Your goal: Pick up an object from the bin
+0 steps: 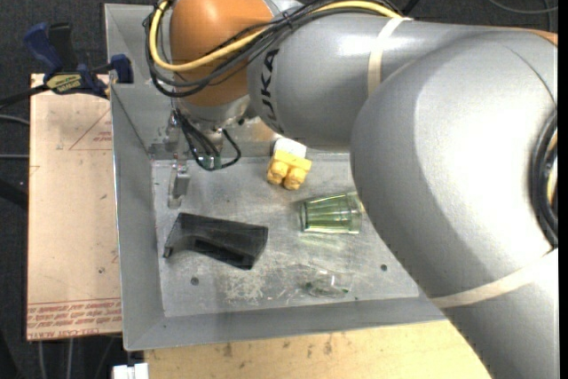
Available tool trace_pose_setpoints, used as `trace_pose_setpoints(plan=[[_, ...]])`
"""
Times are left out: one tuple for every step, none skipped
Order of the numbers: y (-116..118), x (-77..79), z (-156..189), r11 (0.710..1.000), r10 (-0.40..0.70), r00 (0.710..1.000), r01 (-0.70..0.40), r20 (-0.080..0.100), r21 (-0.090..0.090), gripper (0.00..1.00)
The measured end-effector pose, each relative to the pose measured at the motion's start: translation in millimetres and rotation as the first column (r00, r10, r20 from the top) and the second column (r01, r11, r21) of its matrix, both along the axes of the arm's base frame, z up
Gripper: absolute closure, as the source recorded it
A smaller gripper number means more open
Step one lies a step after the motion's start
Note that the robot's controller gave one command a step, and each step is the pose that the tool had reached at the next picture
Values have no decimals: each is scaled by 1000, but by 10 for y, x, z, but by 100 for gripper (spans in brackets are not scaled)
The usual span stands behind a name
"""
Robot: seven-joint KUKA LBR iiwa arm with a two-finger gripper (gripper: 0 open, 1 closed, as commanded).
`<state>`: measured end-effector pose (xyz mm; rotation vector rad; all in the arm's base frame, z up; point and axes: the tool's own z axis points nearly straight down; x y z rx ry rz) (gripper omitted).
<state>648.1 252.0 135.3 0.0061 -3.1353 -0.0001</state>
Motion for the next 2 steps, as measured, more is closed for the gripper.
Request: trace_pose_setpoints(plan=[[-10, 21, 56, 1000, -3, 1000, 3, 7, 2, 0], [-107, -506, -152, 995, -101, 995, 101, 8, 5, 0]])
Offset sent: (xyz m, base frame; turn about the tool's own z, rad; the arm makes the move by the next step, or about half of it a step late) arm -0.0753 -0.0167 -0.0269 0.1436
